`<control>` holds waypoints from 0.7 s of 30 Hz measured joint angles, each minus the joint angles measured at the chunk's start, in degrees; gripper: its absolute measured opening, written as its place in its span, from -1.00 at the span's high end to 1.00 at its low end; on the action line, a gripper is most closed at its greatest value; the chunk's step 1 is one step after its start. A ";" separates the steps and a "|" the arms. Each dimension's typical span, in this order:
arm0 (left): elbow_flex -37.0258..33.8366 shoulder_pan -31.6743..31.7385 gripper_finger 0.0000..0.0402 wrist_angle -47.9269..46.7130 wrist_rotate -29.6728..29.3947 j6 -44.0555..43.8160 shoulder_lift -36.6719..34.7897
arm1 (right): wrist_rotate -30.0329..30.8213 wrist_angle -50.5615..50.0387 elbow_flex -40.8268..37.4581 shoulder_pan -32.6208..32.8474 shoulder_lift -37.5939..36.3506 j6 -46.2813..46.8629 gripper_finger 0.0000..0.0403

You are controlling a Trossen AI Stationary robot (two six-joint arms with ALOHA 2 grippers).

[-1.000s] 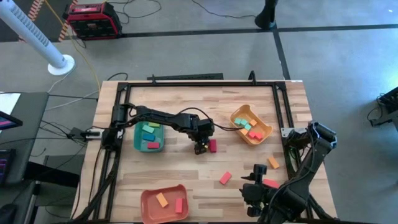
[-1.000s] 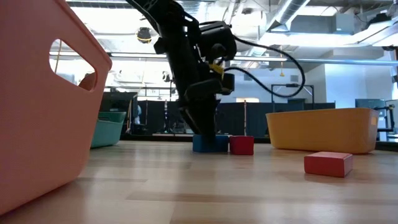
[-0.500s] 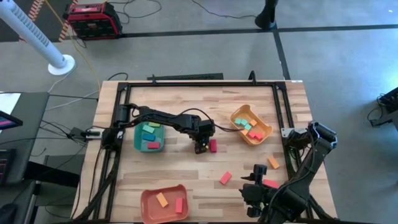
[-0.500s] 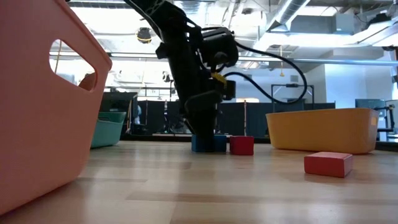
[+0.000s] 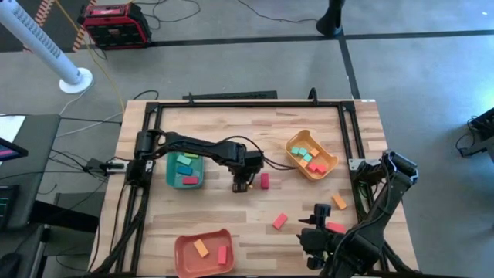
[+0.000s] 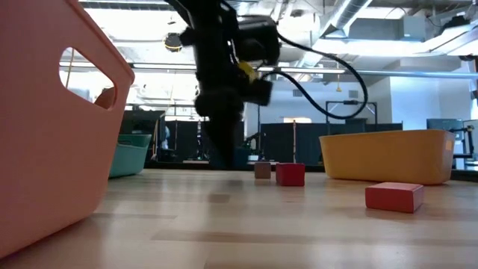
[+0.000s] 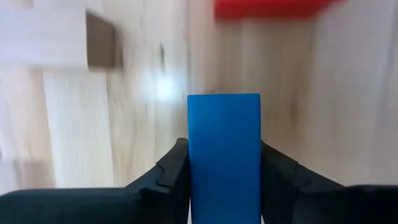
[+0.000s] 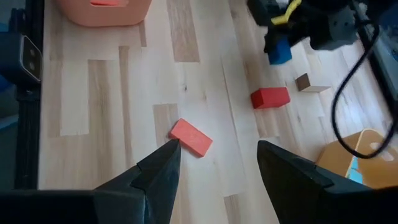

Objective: Sort blocks by size
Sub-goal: Put the thick blue rectangular block into the orange bin

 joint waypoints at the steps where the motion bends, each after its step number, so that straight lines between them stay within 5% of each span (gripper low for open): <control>1: 0.00 -0.24 0.38 -1.65 0.00 -0.11 -0.84 | 0.17 -0.08 0.00 -0.02 0.00 -0.42 -0.21; 10: 0.02 -7.41 0.38 -13.43 0.22 -4.35 -10.76 | 1.37 -0.21 0.00 -0.86 0.00 -4.19 -0.21; 21: 0.01 -24.00 0.36 -17.54 2.72 -14.46 -16.24 | 1.64 -0.37 0.00 -2.99 0.00 -7.87 -0.21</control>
